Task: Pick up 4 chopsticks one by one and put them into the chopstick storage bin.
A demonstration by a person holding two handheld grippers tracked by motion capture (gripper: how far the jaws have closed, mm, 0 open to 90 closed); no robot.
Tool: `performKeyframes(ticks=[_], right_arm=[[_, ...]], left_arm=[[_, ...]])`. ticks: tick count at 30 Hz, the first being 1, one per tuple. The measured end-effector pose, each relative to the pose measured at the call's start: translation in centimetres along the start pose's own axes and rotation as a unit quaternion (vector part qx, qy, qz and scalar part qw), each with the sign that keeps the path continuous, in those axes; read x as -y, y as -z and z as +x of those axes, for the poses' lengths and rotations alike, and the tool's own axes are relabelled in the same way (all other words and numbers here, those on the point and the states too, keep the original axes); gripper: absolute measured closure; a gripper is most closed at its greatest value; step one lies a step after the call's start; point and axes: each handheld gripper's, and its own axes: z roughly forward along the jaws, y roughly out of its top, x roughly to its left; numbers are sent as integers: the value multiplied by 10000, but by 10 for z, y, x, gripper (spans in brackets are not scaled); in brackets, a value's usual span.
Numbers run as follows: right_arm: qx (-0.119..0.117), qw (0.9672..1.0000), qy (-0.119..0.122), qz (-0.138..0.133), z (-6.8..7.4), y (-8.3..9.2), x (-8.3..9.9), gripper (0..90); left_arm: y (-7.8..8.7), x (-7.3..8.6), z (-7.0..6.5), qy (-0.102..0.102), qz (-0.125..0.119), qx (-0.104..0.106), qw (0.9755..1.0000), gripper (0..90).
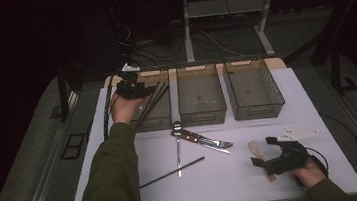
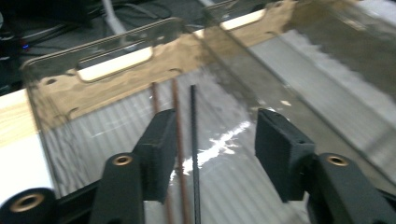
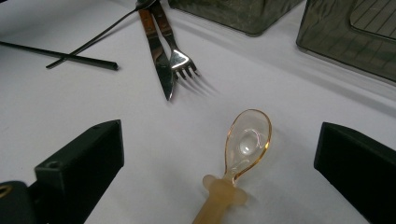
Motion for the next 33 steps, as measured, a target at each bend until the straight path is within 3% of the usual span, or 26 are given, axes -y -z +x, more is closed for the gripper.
performKeyframes(ticks=[7, 16, 20, 33], right_arm=[[30, 10000, -21, -15, 0, 1, 0, 13], [48, 10000, 25, -11, 0, 1, 0, 13], [43, 10000, 26, 5, 1, 0, 0, 13], [56, 10000, 25, 4, 2, 1, -1, 13]], left_arm=[[23, 9, -19, -222, -117, 340, 9991, 379], [45, 31, -47, -637, -148, 636, 9958, 309], [51, 51, -62, -706, -190, 847, 9937, 272], [67, 91, -90, -820, -221, 1111, 9902, 214]])
